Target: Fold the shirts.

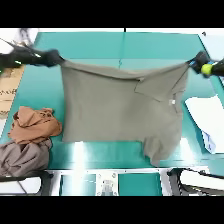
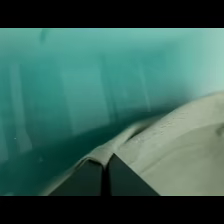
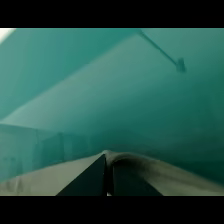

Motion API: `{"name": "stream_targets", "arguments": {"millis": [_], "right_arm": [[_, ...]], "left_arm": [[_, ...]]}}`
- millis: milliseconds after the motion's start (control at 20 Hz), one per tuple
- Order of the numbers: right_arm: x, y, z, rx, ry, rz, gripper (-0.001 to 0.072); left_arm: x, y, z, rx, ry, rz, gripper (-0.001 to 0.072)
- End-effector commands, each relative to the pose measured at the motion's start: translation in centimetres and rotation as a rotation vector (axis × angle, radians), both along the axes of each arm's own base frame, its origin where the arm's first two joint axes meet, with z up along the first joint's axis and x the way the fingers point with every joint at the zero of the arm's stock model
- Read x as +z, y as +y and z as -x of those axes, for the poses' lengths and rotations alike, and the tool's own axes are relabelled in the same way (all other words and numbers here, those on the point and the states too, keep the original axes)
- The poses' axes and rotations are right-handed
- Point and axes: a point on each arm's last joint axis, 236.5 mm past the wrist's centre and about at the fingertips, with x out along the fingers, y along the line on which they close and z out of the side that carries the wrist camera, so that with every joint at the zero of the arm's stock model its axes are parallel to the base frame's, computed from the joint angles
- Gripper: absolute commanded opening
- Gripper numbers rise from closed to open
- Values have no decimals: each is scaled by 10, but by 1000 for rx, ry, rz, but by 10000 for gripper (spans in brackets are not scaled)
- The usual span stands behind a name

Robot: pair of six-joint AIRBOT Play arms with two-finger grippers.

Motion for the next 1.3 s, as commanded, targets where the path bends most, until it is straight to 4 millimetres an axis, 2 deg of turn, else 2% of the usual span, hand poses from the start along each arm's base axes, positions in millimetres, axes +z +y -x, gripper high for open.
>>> {"name": "stream_targets", "arguments": {"millis": [0,50,150,250,400,550,700,800,850,1050,1150,1250], "right_arm": [[-99,-10,-30,-42,128,-74,17],[-108,-12,-40,-46,131,-93,17],[-112,-18,-62,-50,111,-109,17],[-100,-26,-84,-52,63,-102,17],[-69,-35,-109,-50,-22,-71,17],[-46,-42,-120,-60,-78,-49,17],[-52,-39,-119,-51,-67,-42,17],[-66,-30,-113,-13,-25,-54,17],[-76,-28,-105,21,14,-31,16],[-122,-35,-49,151,267,85,13],[-141,-38,-22,204,390,140,13],[-152,-34,-8,225,444,126,13]], "left_arm": [[-80,-4,-37,121,69,45,24],[-81,-3,-46,158,54,75,24],[-71,7,-66,232,-17,98,24],[-51,16,-82,276,-98,98,24],[-23,26,-99,319,-185,104,24],[-13,30,-105,342,-218,108,24],[-18,29,-104,330,-208,95,24],[-31,25,-99,302,-174,80,24],[-46,22,-92,258,-130,49,24],[-112,12,-42,64,90,-104,24],[-136,15,-19,25,176,-152,24],[-155,16,-4,24,234,-153,24]]}}
